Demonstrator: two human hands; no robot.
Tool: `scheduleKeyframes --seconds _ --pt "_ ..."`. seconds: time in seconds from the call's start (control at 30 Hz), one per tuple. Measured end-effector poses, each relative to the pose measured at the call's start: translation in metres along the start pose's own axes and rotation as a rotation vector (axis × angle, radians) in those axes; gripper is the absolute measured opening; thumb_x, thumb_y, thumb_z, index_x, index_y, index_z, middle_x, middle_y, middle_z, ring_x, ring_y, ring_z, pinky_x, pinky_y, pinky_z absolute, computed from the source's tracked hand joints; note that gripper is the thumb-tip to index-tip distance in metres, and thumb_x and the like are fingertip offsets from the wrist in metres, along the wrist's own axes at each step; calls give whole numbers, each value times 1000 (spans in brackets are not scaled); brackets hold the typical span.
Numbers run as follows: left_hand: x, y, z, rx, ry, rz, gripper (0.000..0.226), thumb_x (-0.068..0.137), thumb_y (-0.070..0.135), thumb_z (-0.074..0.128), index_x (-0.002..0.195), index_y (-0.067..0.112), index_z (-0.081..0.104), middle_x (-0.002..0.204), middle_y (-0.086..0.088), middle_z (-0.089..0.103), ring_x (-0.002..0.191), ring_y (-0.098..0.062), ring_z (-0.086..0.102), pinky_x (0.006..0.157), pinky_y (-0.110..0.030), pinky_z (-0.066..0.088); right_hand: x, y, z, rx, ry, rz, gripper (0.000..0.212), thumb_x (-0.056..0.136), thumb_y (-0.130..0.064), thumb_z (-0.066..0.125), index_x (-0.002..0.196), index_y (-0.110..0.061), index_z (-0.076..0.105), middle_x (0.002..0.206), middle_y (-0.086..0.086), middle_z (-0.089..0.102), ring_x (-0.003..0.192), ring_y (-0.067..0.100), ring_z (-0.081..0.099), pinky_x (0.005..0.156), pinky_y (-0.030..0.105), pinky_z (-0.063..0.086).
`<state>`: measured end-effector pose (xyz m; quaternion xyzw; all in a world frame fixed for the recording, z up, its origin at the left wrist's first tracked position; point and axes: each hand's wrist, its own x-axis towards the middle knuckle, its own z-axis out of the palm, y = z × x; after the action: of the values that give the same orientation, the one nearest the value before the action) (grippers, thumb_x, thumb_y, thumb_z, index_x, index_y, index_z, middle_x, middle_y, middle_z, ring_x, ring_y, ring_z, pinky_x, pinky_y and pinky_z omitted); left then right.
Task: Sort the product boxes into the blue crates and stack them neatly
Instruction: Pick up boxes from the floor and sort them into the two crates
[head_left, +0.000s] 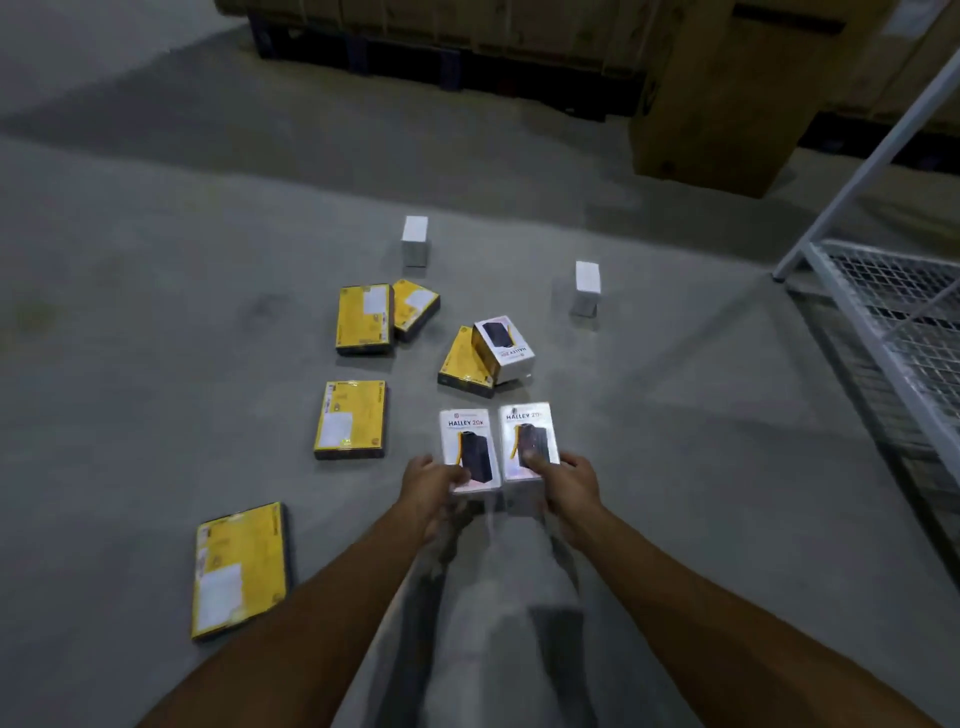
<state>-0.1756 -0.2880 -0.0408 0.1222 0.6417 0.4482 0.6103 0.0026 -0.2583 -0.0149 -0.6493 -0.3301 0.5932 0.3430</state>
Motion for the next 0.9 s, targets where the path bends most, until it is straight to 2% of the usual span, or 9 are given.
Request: scheduleKeyframes --seconds 0.13,0.2,0.33,0.43,0.53,0.63,0.7,0.8,0.9 --pt "2 3 -16 -64 32 18 55 73 -4 66 126 4 54 108 -22 67 58 -23 64 43 -23 47 -12 -17 26 72 -43 -5 23 75 -14 82 93 -4 71 94 19 74 74 26 68 71 41 57" --pt "-3 8 -24 -111 -7 15 54 73 -6 63 126 4 56 107 -23 67 68 -28 66 45 -27 49 -18 -22 34 108 -61 39 17 79 -20 79 90 -12 69 92 11 72 78 21 66 75 37 53" --pt "-8 18 -41 -194 -52 13 49 76 -10 58 121 9 57 99 -16 67 78 -29 67 56 -37 57 -24 -20 47 185 -121 190 46 72 -50 77 108 -23 67 108 4 69 102 25 61 90 46 48" --pt "-5 23 -53 -198 -52 46 58 72 -5 59 126 16 54 104 -15 67 90 -32 65 79 -57 56 -27 -20 58 235 -225 293 81 53 -64 78 118 -19 65 90 5 70 89 28 60 69 40 53" --pt "-14 30 -62 -159 -45 68 59 80 -2 59 132 25 49 118 -12 65 87 -29 65 71 -49 59 -33 -23 75 354 -418 361 61 68 -63 68 104 -13 69 71 10 70 72 29 58 61 35 49" --pt "-29 36 -70 -119 -54 73 60 85 4 56 135 33 42 123 -9 62 89 -28 65 57 -34 56 -40 -21 105 375 -445 347 60 79 -56 64 116 -9 68 110 16 68 106 38 61 90 55 51" --pt "-36 40 -82 -97 -29 57 54 81 9 53 131 30 47 115 -10 63 87 -28 64 56 -33 55 -46 -20 123 373 -426 349 55 81 -51 64 115 -9 66 116 16 64 113 39 59 100 65 41" --pt "-45 49 -106 36 13 77 29 74 18 49 101 17 57 99 -13 55 78 -23 54 60 -28 46 -48 -18 141 345 -437 379 55 76 -52 69 110 -9 66 113 14 60 104 34 60 91 48 49" --pt "-45 49 -138 285 132 126 12 92 25 45 87 19 55 91 -12 51 69 -19 48 60 -27 35 -54 -13 159 295 -422 400 51 75 -53 71 107 -14 65 104 9 60 87 26 59 73 34 49"
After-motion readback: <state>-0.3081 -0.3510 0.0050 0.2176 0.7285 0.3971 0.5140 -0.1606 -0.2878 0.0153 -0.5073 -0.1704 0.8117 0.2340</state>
